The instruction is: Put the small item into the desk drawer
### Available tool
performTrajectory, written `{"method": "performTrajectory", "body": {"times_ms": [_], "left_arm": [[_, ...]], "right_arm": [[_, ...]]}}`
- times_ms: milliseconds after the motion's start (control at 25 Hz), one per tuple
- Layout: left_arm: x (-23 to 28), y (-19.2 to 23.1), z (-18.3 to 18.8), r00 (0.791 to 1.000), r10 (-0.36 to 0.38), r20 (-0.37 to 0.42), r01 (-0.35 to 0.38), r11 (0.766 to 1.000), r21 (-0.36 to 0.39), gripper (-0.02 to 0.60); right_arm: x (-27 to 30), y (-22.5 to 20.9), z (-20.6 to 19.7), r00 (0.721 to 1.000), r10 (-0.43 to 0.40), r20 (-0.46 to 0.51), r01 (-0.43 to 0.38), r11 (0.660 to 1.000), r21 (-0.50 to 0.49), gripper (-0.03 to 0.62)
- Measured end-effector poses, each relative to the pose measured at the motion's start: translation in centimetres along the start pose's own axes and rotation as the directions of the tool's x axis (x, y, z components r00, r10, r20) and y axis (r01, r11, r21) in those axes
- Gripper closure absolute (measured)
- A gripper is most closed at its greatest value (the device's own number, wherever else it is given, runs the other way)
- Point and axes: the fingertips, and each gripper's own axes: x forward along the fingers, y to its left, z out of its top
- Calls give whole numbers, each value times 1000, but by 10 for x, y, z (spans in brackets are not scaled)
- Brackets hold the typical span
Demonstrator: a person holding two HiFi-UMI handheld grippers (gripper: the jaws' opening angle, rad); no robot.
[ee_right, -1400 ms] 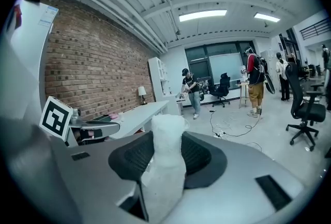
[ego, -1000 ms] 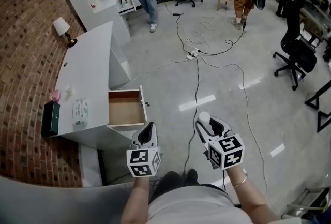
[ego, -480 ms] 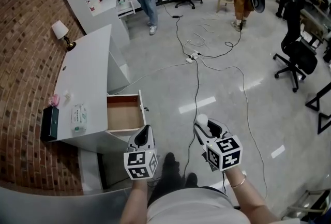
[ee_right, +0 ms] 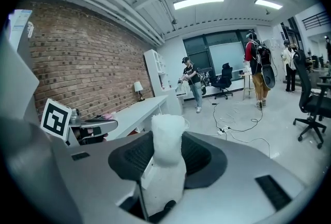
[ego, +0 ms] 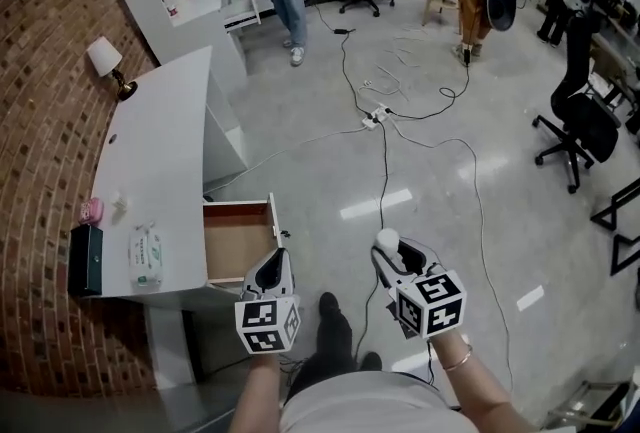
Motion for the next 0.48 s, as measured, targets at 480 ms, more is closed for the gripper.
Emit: {"method": "performTrajectory", "body": {"times_ms": [480], "left_arm": [[122,120,49,1000,-3,-16,3,1000,-24,560]], "right_arm": [[171,-7,65,997,-8,-80,9,1000,11,425]]}}
